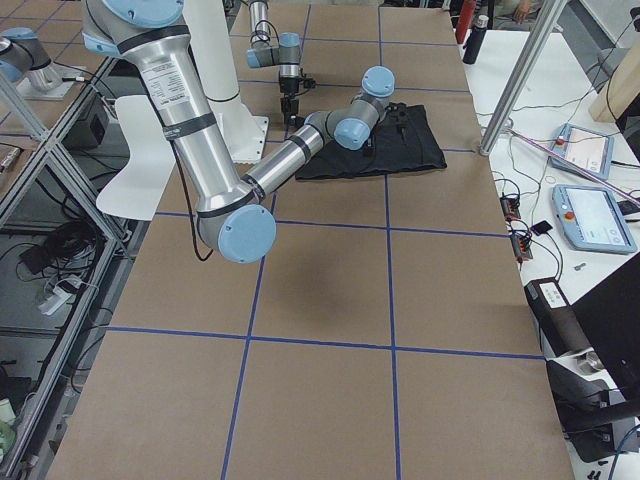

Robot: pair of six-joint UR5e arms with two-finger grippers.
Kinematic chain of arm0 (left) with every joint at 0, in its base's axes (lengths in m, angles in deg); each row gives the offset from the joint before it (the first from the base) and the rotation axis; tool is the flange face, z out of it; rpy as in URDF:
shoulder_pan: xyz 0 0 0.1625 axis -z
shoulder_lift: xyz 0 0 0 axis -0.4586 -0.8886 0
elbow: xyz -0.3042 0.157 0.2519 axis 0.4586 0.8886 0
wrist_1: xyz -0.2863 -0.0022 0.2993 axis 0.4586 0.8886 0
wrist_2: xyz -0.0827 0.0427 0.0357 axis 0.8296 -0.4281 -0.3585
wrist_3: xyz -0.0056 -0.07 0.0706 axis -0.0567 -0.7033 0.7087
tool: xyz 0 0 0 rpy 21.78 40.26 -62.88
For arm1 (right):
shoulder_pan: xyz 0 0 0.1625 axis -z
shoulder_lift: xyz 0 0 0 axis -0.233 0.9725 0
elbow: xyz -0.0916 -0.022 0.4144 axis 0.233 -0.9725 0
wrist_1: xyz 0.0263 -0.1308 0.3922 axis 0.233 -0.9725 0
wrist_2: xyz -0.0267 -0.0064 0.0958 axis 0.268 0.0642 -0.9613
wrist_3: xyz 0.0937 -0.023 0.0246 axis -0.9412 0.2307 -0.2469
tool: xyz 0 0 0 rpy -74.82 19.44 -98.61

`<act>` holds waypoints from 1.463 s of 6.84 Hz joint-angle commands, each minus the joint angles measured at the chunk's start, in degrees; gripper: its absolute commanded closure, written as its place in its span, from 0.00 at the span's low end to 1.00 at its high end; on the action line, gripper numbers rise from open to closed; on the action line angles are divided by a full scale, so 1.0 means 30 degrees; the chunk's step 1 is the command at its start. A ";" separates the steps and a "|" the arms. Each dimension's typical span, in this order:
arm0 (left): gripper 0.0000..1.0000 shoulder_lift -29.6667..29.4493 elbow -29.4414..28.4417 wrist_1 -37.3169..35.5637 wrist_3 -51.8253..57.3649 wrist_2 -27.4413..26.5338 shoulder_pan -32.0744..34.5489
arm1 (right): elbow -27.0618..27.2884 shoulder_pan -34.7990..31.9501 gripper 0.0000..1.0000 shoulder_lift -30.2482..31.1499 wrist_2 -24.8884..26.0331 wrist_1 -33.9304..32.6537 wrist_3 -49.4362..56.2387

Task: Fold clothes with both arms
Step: 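Close the left gripper on the near corner of the shirt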

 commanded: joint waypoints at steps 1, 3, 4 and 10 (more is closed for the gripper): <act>0.33 -0.0012 -0.0012 -0.0012 0.0001 0.0002 -0.0016 | 0.0000 0.0002 0.00 0.0014 0.0007 0.0000 0.0000; 0.33 0.0018 -0.0012 -0.0012 0.0001 0.0002 0.0014 | 0.0000 0.0002 0.00 0.0014 0.0008 0.0000 0.0000; 0.33 0.0047 -0.0012 -0.0012 0.0001 0.0002 0.0072 | 0.0000 0.0002 0.00 0.0014 0.0008 0.0000 0.0000; 0.40 0.0018 0.0018 -0.0012 0.0030 0.0031 0.0248 | -0.0029 0.0002 0.00 0.0043 0.0008 0.0000 0.0029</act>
